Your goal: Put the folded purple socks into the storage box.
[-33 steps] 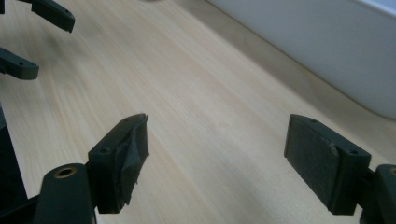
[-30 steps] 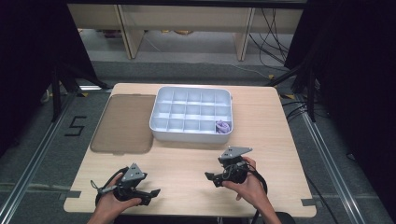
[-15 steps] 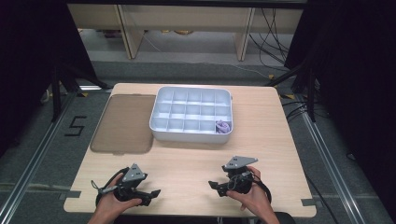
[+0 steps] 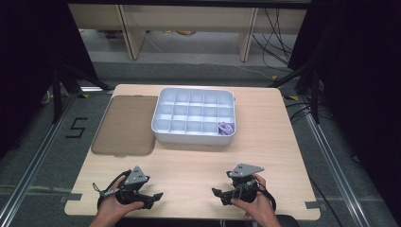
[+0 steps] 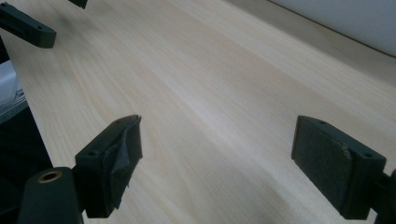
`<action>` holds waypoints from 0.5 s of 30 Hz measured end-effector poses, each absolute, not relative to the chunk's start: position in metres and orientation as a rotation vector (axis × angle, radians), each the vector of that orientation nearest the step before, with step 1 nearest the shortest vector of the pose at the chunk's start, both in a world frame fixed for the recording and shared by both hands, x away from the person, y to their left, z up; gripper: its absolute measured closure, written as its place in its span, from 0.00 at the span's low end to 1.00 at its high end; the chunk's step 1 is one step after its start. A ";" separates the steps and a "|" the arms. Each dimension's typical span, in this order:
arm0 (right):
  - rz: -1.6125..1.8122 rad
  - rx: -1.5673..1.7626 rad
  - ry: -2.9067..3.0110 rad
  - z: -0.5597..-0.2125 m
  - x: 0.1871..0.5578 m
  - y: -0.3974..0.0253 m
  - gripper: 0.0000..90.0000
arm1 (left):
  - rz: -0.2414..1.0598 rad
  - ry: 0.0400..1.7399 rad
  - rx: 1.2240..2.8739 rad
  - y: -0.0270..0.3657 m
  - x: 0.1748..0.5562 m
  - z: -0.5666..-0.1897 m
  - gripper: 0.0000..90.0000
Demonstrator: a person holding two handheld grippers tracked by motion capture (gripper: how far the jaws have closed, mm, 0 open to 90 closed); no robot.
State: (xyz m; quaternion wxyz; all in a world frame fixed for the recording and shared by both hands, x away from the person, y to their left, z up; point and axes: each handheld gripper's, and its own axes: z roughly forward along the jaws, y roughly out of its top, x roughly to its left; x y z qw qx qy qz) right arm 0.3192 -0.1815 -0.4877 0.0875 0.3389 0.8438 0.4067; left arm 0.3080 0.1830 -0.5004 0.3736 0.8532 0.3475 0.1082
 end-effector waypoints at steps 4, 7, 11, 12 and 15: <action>1.197 1.022 2.519 -0.489 0.319 -0.182 0.19 | 0.264 0.894 2.170 0.182 0.307 -0.501 0.22; 1.172 1.052 2.518 -0.489 0.319 -0.184 0.19 | 0.277 0.880 2.197 0.183 0.308 -0.500 0.22; 1.172 1.037 2.510 -0.489 0.320 -0.184 0.19 | 0.265 0.901 2.186 0.182 0.307 -0.501 0.22; 1.169 1.061 2.515 -0.489 0.319 -0.183 0.19 | 0.266 0.902 2.186 0.182 0.307 -0.501 0.22; 1.167 1.066 2.519 -0.489 0.319 -0.183 0.19 | 0.266 0.902 2.186 0.182 0.307 -0.501 0.22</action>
